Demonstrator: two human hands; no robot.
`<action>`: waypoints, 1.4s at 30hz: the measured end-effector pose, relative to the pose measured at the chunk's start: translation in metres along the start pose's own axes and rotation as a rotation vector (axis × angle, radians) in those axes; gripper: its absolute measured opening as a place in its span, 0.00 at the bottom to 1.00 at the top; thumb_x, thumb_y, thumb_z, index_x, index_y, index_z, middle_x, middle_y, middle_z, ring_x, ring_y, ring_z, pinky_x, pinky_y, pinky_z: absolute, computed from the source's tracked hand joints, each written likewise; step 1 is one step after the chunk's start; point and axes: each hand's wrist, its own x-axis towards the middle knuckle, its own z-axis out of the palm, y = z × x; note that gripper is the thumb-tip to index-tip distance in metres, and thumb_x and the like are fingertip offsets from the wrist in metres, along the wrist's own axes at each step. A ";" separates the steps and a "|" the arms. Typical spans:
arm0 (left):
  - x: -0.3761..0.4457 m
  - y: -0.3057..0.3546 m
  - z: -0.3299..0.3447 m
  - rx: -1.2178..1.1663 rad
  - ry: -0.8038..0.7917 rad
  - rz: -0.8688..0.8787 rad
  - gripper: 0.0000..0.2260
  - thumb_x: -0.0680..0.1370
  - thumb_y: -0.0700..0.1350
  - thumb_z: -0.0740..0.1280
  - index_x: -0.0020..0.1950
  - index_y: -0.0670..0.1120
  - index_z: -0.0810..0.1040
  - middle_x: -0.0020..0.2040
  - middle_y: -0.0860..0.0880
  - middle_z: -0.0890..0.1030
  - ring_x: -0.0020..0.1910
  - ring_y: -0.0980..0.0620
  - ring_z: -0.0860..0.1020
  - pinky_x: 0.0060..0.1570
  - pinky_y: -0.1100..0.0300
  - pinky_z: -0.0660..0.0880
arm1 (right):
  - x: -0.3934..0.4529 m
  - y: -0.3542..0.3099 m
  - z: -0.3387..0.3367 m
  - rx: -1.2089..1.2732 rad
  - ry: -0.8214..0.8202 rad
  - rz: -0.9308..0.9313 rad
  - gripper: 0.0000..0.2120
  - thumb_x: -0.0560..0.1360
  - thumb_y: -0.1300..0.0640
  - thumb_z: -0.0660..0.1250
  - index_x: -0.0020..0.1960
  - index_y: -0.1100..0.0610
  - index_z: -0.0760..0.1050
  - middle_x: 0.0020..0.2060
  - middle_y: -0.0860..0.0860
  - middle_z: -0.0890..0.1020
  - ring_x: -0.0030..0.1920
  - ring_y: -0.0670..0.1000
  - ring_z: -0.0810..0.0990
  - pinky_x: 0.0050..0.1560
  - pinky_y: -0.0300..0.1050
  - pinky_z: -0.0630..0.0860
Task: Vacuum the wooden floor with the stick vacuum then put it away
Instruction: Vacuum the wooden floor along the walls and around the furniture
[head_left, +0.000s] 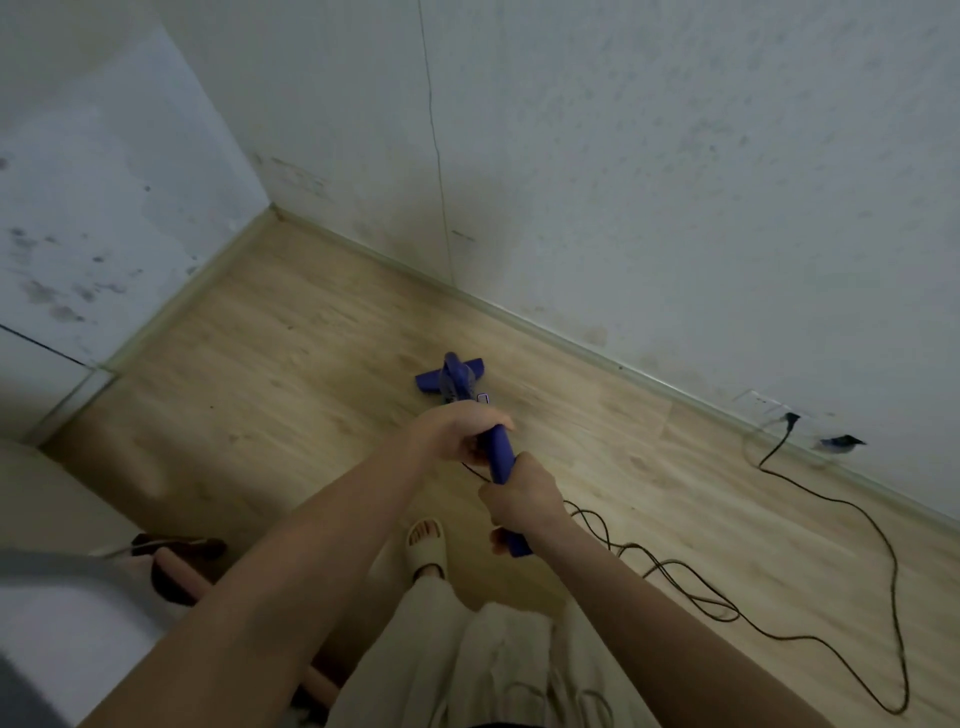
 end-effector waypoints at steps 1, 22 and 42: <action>0.002 0.003 -0.007 -0.005 0.026 0.012 0.10 0.77 0.43 0.67 0.55 0.40 0.70 0.42 0.45 0.76 0.38 0.50 0.76 0.38 0.58 0.76 | 0.007 -0.006 0.005 0.013 -0.007 0.001 0.11 0.74 0.61 0.63 0.53 0.57 0.64 0.48 0.57 0.78 0.44 0.58 0.82 0.46 0.54 0.82; 0.025 0.073 -0.088 0.084 -0.113 -0.044 0.07 0.77 0.41 0.65 0.50 0.39 0.71 0.44 0.42 0.77 0.45 0.45 0.79 0.56 0.52 0.77 | 0.020 -0.124 0.012 -0.034 0.094 0.091 0.07 0.75 0.63 0.59 0.53 0.59 0.66 0.44 0.56 0.76 0.32 0.52 0.77 0.29 0.42 0.77; 0.067 0.157 -0.039 -0.452 -0.027 0.047 0.09 0.79 0.40 0.63 0.58 0.41 0.68 0.53 0.42 0.74 0.45 0.48 0.75 0.40 0.54 0.77 | 0.115 -0.132 -0.126 -0.316 -0.058 -0.065 0.10 0.74 0.64 0.63 0.54 0.57 0.69 0.33 0.57 0.77 0.23 0.51 0.73 0.26 0.43 0.74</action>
